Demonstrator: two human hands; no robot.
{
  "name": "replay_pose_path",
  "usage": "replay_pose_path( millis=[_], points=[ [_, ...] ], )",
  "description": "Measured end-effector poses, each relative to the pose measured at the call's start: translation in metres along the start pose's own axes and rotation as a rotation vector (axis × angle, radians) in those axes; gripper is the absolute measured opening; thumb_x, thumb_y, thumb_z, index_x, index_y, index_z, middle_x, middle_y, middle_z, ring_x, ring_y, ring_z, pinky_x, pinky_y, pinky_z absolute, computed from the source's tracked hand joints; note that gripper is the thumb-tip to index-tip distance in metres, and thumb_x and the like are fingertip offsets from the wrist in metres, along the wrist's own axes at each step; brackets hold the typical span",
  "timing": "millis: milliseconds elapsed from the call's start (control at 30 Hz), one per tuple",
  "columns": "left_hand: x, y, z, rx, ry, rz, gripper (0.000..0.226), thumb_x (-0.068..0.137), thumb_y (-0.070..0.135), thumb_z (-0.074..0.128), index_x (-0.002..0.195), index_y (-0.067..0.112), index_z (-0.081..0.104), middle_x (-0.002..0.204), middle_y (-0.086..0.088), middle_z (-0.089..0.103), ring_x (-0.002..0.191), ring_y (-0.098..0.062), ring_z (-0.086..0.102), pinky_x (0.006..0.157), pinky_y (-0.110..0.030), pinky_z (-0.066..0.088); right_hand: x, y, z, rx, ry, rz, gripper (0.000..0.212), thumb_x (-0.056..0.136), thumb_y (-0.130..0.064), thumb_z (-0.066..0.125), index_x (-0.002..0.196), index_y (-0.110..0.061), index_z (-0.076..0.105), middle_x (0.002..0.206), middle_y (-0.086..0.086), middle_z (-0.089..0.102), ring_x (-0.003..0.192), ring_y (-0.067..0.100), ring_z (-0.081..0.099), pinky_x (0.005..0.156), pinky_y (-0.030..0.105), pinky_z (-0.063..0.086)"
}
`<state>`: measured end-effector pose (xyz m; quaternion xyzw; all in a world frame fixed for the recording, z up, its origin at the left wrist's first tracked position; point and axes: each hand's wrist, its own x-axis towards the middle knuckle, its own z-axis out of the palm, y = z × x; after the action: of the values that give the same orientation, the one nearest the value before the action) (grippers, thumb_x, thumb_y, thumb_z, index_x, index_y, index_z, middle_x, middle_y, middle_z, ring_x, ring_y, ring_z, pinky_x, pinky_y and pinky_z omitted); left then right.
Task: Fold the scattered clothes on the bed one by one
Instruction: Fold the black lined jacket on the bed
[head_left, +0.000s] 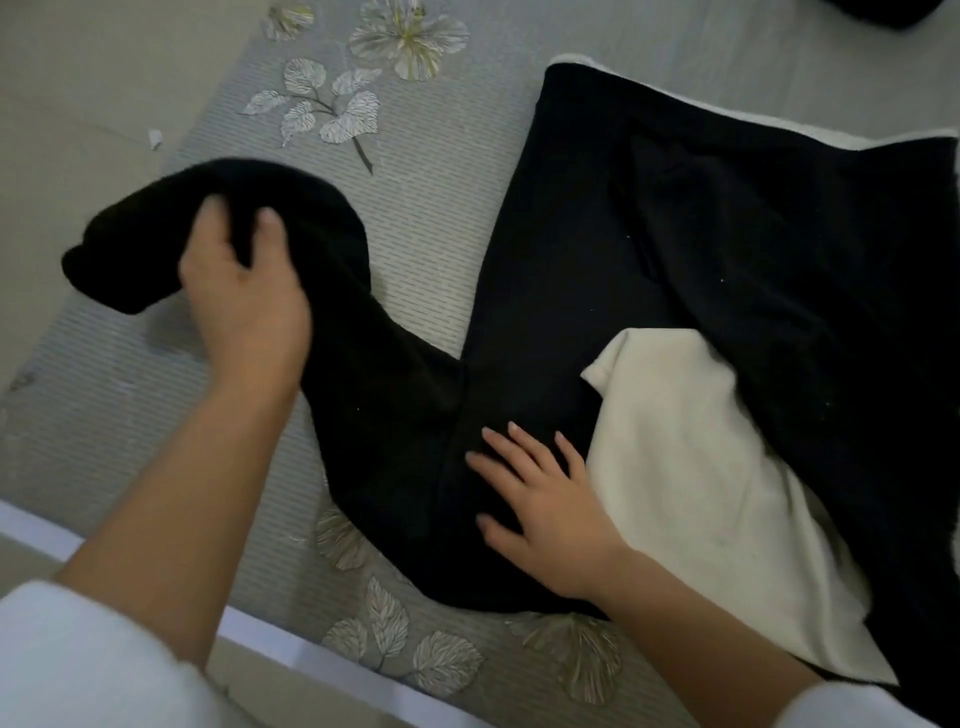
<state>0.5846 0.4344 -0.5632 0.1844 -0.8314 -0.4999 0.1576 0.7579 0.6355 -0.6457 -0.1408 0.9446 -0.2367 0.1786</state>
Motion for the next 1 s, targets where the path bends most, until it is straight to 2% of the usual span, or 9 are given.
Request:
replay_pose_path(
  millis=[100,200,300,367,533,667,833,933,1000],
  points=[
    [-0.033,0.025,0.027,0.129,-0.23,0.218,0.044,0.089,0.02,0.047,0.126,-0.001,0.054,0.124,-0.019,0.059,0.117,-0.028,0.054,0.104,-0.031,0.039,0.005,0.005,-0.027,0.517,0.307,0.262,0.042,0.092,-0.034,0.054,0.133,-0.021,0.051,0.128,-0.009,0.055,0.118,0.002,0.049,0.102,0.022,0.038],
    [-0.083,0.039,0.058,0.378,-0.616,0.618,0.047,0.083,0.019,0.048,0.128,0.008,0.056,0.121,-0.024,0.056,0.116,-0.041,0.048,0.101,-0.037,0.033,0.001,0.026,-0.057,0.753,0.594,0.524,0.022,0.091,-0.011,0.058,0.113,-0.016,0.059,0.102,-0.003,0.063,0.085,0.002,0.058,0.076,0.011,0.044],
    [-0.128,0.029,0.073,0.75,-1.15,0.71,0.067,0.087,0.03,0.052,0.149,0.033,0.026,0.159,-0.01,0.007,0.146,-0.036,-0.005,0.116,-0.051,0.002,-0.012,0.055,-0.074,0.774,0.721,0.721,0.02,0.09,-0.005,0.054,0.108,-0.014,0.058,0.095,0.0,0.062,0.082,0.012,0.058,0.078,0.024,0.049],
    [-0.147,0.01,0.069,0.916,-1.304,0.631,0.081,0.09,0.031,0.053,0.151,0.038,-0.001,0.158,-0.002,-0.022,0.142,-0.028,-0.029,0.114,-0.052,-0.012,-0.022,0.069,-0.079,0.714,0.673,0.81,0.02,0.089,-0.008,0.054,0.109,-0.014,0.056,0.096,0.0,0.061,0.087,0.019,0.06,0.086,0.04,0.051],
    [-0.152,-0.022,0.037,1.04,-0.994,0.556,0.097,0.086,0.032,0.056,0.149,0.032,-0.018,0.157,-0.005,-0.026,0.142,-0.028,-0.028,0.111,-0.053,-0.015,-0.015,0.074,-0.096,0.819,0.492,0.8,0.043,0.081,-0.035,0.07,0.115,-0.014,0.055,0.101,-0.004,0.064,0.093,0.015,0.062,0.088,0.042,0.053],
    [-0.153,-0.027,0.015,1.16,-0.909,0.41,0.095,0.091,0.041,0.05,0.145,0.03,-0.027,0.155,-0.01,-0.028,0.143,-0.039,-0.019,0.112,-0.061,0.0,0.022,0.073,-0.107,1.248,0.691,1.021,0.047,0.076,-0.028,0.077,0.112,-0.007,0.055,0.104,0.001,0.065,0.099,0.019,0.064,0.089,0.038,0.055],
    [-0.162,-0.015,0.008,1.023,-0.866,0.266,0.092,0.093,0.027,0.043,0.138,0.032,-0.037,0.155,-0.016,-0.026,0.145,-0.04,0.001,0.108,-0.053,0.036,0.056,0.072,-0.154,0.805,0.943,0.696,0.044,0.077,-0.011,0.061,0.12,-0.005,0.06,0.118,0.009,0.064,0.111,0.021,0.059,0.102,0.032,0.044],
    [-0.178,-0.01,0.017,0.984,-0.929,0.343,0.094,0.09,0.016,0.045,0.143,0.032,-0.032,0.153,-0.019,-0.027,0.146,-0.035,0.004,0.109,-0.042,0.036,0.052,0.085,-0.184,0.744,1.111,0.642,0.056,0.079,-0.009,0.056,0.134,-0.006,0.05,0.125,-0.001,0.056,0.115,0.01,0.052,0.104,0.014,0.036],
    [-0.191,-0.01,0.025,1.008,-0.993,0.406,0.094,0.091,0.015,0.046,0.143,0.032,-0.031,0.153,-0.018,-0.029,0.147,-0.033,-0.001,0.112,-0.041,0.031,0.042,0.104,-0.191,0.801,1.177,0.664,0.063,0.078,-0.008,0.056,0.14,-0.013,0.045,0.126,-0.003,0.055,0.115,0.007,0.054,0.105,0.019,0.039]
  ],
)
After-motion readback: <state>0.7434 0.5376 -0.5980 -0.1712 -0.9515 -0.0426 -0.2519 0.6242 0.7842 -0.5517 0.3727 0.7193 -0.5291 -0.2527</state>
